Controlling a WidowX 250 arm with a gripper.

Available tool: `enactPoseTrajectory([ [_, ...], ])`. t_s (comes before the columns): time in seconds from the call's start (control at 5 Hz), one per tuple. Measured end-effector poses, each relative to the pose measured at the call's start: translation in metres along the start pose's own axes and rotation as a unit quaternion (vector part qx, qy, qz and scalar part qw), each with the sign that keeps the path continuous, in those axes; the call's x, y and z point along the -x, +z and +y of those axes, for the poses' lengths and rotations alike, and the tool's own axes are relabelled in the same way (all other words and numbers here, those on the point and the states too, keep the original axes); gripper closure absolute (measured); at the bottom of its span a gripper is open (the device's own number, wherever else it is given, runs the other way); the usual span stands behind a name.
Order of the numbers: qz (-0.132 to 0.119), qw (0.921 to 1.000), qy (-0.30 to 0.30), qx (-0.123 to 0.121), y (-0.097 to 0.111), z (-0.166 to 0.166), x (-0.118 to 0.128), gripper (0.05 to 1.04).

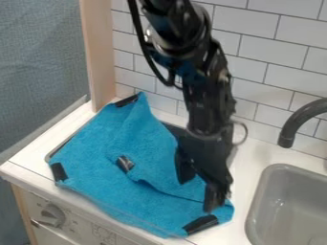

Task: Fold the cloth from bottom right to top left

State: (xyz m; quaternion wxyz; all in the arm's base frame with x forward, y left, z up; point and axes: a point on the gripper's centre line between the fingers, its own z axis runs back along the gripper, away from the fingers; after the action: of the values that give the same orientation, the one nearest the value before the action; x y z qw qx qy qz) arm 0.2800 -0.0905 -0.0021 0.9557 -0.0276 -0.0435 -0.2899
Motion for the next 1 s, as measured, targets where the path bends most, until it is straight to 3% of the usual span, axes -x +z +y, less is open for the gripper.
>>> enactPoseTrajectory([
  [0.4, 0.018, 0.9998, -0.004, 0.005, -0.022, -0.009, 0.004, 0.084],
  [0.8, 0.025, 0.9995, -0.019, -0.009, -0.035, -0.027, 0.006, 0.128],
  [1.0, 0.028, 0.9993, -0.017, -0.019, -0.038, -0.027, 0.008, 0.424],
])
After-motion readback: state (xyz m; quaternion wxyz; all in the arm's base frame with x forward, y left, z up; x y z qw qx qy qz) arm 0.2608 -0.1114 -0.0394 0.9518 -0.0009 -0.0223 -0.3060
